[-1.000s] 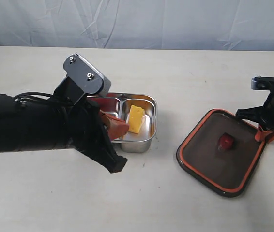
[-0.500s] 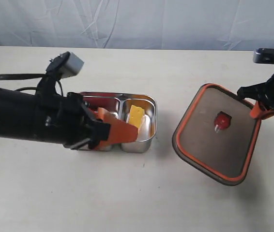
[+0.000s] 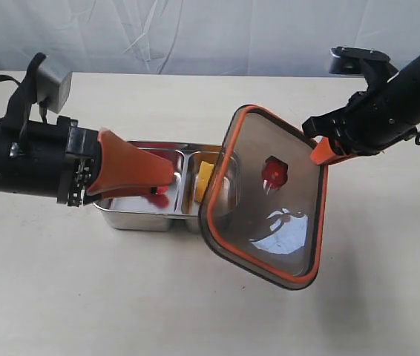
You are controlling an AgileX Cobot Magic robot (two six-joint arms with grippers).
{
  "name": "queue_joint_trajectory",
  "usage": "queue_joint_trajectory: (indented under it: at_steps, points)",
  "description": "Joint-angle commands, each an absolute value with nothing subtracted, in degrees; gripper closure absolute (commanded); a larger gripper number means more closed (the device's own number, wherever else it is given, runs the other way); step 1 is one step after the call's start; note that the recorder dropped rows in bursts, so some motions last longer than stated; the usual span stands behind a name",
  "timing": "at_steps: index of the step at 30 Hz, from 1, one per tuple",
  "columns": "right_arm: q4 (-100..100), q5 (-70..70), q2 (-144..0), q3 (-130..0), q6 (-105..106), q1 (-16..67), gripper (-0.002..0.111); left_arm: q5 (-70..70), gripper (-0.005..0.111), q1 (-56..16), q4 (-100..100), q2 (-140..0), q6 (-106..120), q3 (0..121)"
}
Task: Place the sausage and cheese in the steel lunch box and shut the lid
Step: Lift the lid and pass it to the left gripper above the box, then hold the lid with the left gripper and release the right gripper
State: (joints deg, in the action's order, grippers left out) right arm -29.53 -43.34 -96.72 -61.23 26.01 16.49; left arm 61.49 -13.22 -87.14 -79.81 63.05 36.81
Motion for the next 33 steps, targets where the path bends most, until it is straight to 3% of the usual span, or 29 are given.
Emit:
queue_joint_trajectory:
  at_steps: [1,33]
  points:
    - [-30.3,-42.7,-96.1,-61.3,26.4,18.3,0.109,61.2,0.054,-13.1,-86.1,-79.9,63.0,36.6]
    - [-35.5,-41.6,-92.8,-61.4,27.5,29.1,0.109,59.2,0.054,-13.2,-84.1,-79.9,61.4,36.6]
